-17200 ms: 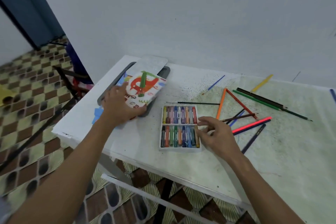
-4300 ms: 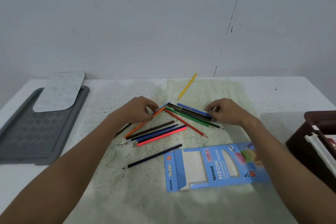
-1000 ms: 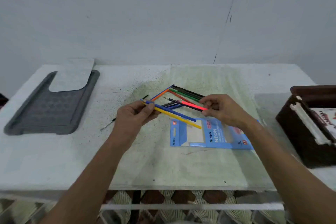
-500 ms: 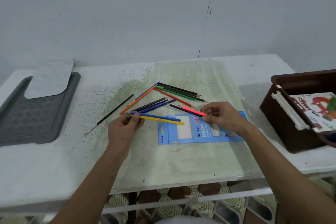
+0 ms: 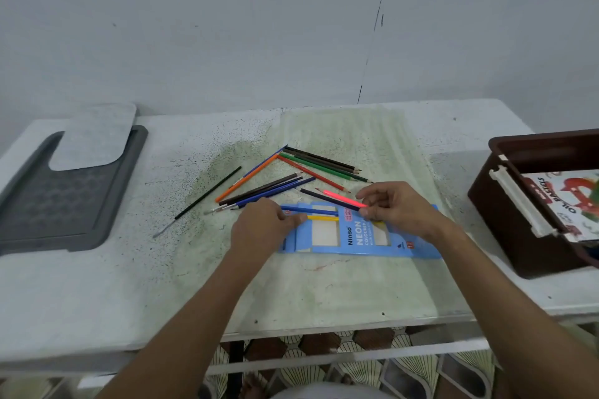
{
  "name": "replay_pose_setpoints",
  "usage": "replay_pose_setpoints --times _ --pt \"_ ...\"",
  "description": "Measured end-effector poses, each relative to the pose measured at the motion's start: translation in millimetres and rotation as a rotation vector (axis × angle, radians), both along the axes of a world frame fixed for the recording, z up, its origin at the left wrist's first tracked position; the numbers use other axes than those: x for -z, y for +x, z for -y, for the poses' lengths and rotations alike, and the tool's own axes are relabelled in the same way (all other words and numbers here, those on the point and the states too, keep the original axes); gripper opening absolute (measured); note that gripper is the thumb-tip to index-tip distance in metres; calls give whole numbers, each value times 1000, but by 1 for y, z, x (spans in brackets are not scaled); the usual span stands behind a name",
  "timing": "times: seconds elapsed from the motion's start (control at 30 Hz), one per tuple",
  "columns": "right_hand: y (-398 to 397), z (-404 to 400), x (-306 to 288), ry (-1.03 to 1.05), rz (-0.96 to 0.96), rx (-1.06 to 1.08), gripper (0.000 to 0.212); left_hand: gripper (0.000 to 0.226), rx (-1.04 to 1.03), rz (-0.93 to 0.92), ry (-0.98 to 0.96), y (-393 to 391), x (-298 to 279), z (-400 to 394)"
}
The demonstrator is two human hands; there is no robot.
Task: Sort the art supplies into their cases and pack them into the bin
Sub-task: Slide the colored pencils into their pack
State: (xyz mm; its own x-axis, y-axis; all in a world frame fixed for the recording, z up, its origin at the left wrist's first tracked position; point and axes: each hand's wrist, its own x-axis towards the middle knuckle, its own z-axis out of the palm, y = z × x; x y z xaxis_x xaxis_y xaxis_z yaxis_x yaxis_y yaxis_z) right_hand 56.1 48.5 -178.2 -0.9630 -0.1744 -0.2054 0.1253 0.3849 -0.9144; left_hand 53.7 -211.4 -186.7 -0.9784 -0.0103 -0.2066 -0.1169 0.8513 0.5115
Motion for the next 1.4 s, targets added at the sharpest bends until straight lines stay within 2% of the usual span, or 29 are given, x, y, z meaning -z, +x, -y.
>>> replay_pose_setpoints --times 0.07,0.13,0.23,0.27,0.33,0.47,0.57,0.63,0.73,0.93,1.03,1.13,1.2,1.3,1.4 --pt "1 3 -2 -16 5 -13 25 59 25 -67 -144 2 -4 0" --pt "1 5 -2 4 -1 -25 26 56 40 -125 -178 6 -5 4" --pt "1 5 -2 4 -2 -18 26 42 128 -209 19 3 -2 22" --pt "2 5 -2 5 2 -13 26 45 172 -208 53 -2 0 27" --pt "2 5 -3 -3 13 -6 27 48 235 -177 41 -11 4 33" --pt "2 5 -2 -8 18 3 27 33 241 -214 39 -18 6 28" --pt "3 5 -4 -17 20 7 28 45 313 -274 37 -24 5 29" --pt "3 4 -3 -23 20 5 28 55 417 -236 -107 -30 4 29" --pt "3 4 -3 -34 25 8 27 41 493 -206 -233 -34 -3 26" --pt "3 3 -1 -59 10 21 27 25 521 -200 -39 -18 -5 4" --pt "2 -2 0 -80 15 36 28 22 521 -122 25 -16 -7 -1" --pt "2 -2 0 -103 28 45 27 21 573 -38 18 -14 -8 0" --pt "2 -1 1 -110 27 52 26 30 565 0 14 -10 -11 -3" --pt "3 -1 0 -100 25 60 25 32 629 5 -141 -5 -11 -13" --pt "4 -1 -1 -96 19 72 24 33 697 80 -173 2 -13 -17"
